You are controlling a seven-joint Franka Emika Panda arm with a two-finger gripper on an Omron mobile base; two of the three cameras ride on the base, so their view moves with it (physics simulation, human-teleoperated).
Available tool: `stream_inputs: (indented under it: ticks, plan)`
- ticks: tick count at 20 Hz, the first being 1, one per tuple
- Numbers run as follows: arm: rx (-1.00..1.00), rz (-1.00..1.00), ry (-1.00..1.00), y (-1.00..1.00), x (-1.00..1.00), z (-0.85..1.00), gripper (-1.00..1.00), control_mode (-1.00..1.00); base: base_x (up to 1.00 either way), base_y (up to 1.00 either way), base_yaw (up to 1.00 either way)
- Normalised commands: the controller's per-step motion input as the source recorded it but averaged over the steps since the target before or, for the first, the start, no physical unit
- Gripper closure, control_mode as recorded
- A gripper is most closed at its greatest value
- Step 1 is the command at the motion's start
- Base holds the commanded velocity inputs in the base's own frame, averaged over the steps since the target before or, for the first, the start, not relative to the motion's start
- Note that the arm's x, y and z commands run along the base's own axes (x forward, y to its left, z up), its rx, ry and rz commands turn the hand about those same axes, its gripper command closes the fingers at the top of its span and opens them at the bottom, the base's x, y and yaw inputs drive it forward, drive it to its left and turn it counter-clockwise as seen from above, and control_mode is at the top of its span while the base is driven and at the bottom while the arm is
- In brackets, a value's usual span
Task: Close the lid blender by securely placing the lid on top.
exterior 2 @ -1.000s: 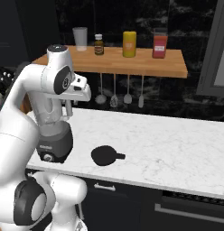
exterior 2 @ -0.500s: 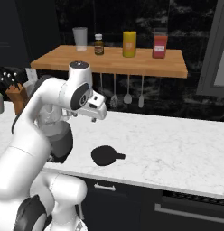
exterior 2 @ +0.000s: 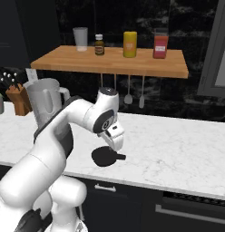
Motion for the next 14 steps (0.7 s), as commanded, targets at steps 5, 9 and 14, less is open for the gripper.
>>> stream_inputs:
  ticks: [5,9,14]
  plan:
    - [0.09,-0.50,0.27,-0.51,0.03,-0.47,-1.00,-1.00,0.00,0.00,0.00]
    - [0.06,-0.35,0.18,-0.28,0.05,-0.31,-1.00,-1.00,0.00,0.00,0.00]
    - [0.06,-0.24,0.04,-0.03,0.30,-0.48,-1.00,-1.00,0.00,0.00,0.00]
